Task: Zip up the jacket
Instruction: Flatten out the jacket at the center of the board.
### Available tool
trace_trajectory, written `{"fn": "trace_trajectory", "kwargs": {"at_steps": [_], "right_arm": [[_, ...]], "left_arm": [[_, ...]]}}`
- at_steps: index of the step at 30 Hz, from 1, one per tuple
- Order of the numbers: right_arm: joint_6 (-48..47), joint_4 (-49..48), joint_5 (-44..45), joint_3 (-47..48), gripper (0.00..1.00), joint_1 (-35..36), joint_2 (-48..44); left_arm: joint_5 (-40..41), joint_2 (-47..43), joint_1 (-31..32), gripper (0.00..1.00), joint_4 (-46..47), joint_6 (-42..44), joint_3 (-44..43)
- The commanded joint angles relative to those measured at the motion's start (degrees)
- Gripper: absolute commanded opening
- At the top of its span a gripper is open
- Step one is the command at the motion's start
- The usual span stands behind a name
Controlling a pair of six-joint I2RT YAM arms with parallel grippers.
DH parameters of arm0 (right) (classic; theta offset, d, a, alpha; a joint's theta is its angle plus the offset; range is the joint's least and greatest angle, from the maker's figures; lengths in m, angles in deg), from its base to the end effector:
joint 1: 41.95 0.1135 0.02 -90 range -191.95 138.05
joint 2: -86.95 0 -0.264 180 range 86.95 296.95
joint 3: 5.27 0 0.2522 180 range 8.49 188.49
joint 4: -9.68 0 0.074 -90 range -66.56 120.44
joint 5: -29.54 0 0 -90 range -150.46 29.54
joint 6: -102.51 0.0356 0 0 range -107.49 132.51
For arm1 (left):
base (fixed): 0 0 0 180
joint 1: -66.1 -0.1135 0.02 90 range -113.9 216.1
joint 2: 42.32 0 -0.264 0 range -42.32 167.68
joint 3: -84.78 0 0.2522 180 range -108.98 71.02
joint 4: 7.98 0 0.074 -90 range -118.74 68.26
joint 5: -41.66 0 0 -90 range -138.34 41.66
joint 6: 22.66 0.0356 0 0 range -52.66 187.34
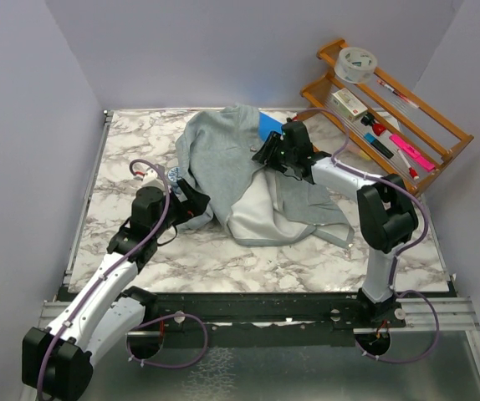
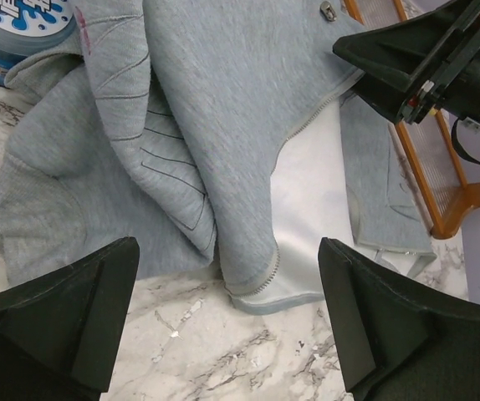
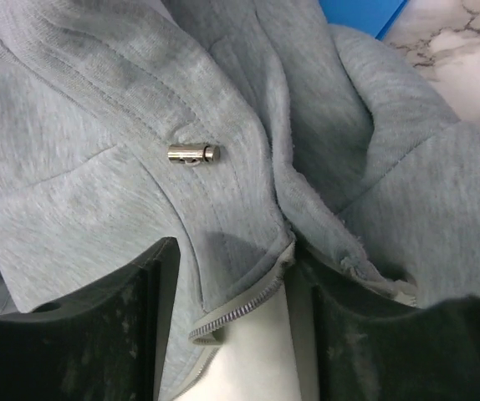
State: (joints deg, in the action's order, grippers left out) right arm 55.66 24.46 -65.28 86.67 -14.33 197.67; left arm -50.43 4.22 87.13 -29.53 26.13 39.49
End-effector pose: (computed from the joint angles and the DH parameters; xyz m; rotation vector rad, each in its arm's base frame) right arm 0.3915 0.2082 0.2187 0.2554 2.2516 0.7817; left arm 0.1783 -0.0700 0.2572 -0.3338 2.0173 -0.7340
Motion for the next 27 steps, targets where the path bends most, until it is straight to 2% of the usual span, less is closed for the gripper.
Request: {"fn": "trace_trajectory", "kwargs": {"at_steps": [1, 4, 6, 9, 16, 27], "right_arm": [[0.0, -6.5, -2.7, 1.2, 0.47, -0.4, 0.1], [-1.5, -10.3, -4.7, 0.3, 0.31, -0.4, -1.5], [-2.8, -11.4, -5.9, 0.4, 0.14, -0.4, -2.6], [-4.7, -12.2, -7.1, 0.3, 0.02, -0.4, -5.1], [-8.9, -6.1, -1.3, 5.5, 0.0, -2.2, -10.5], [-16.1, 1.6, -7.7, 18.1, 0.0, -12.3, -10.4]], "left_arm": [[-0.3, -1.0, 0.1, 0.95, 0.5, -0.8, 1.2], [-0.7, -1.4, 0.1, 0.95, 1.0, -0.7, 1.7], [-1.1, -1.5, 0.1, 0.95, 1.8, -0.5, 2.1], [-3.4, -1.3, 0.1, 0.95, 3.6, 0.1, 2.6], [-6.8, 0.7, 2.2, 0.95, 9.7, 1.5, 2.4], [-4.0, 9.6, 10.5, 0.95, 19.3, 2.6, 1.8]]}}
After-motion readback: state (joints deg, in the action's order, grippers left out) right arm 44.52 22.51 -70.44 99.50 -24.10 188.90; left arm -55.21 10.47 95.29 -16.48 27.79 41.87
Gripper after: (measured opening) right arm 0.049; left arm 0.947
